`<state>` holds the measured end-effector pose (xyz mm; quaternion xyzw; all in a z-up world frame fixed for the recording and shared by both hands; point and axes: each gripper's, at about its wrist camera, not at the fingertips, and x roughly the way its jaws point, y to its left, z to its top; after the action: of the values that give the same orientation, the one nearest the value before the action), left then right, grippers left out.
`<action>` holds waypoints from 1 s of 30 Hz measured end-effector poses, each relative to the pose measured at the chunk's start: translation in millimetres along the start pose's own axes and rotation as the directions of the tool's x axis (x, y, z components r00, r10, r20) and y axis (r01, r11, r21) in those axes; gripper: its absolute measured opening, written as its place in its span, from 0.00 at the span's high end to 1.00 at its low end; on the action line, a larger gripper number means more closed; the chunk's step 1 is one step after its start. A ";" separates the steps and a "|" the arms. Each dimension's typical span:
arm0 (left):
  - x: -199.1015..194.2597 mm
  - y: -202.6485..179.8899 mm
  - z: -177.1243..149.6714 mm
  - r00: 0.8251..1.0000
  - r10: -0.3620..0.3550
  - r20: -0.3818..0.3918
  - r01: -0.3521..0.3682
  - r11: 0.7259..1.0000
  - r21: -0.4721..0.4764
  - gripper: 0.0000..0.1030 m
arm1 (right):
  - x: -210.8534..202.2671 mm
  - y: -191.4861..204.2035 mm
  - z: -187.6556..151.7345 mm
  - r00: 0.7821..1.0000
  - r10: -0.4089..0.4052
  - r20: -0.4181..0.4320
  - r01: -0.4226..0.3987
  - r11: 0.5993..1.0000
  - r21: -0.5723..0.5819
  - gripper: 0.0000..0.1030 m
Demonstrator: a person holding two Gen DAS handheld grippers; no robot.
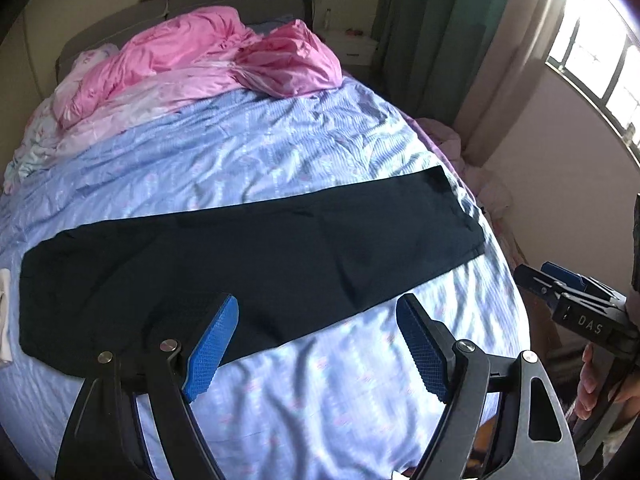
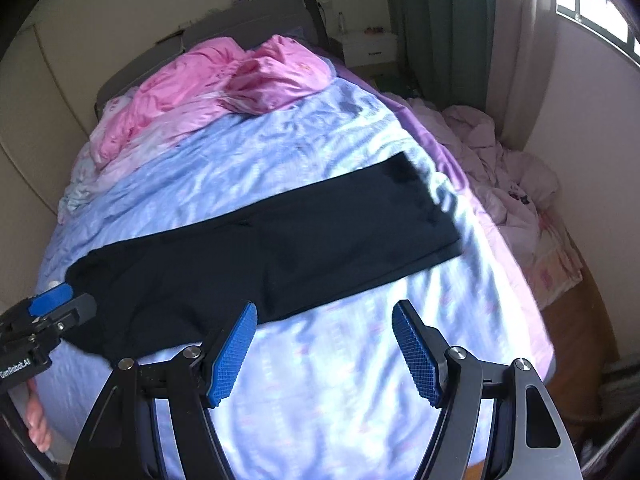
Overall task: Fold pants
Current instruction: 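Move the right tool over to the end of the trouser strip, then grasp the end of the trouser strip with the right gripper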
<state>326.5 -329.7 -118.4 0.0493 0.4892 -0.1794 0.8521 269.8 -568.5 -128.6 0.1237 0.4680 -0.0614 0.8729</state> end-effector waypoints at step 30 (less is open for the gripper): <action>184.0 -123.2 84.5 0.985 0.081 -0.151 -0.077 0.996 0.033 0.21 | 208.1 -165.9 92.0 0.973 0.164 -0.160 -0.140 0.978 0.151 0.35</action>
<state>436.0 -513.8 -220.1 0.0939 0.5481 -0.1477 0.8179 421.9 -751.5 -279.2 0.2246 0.5251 -0.0156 0.8207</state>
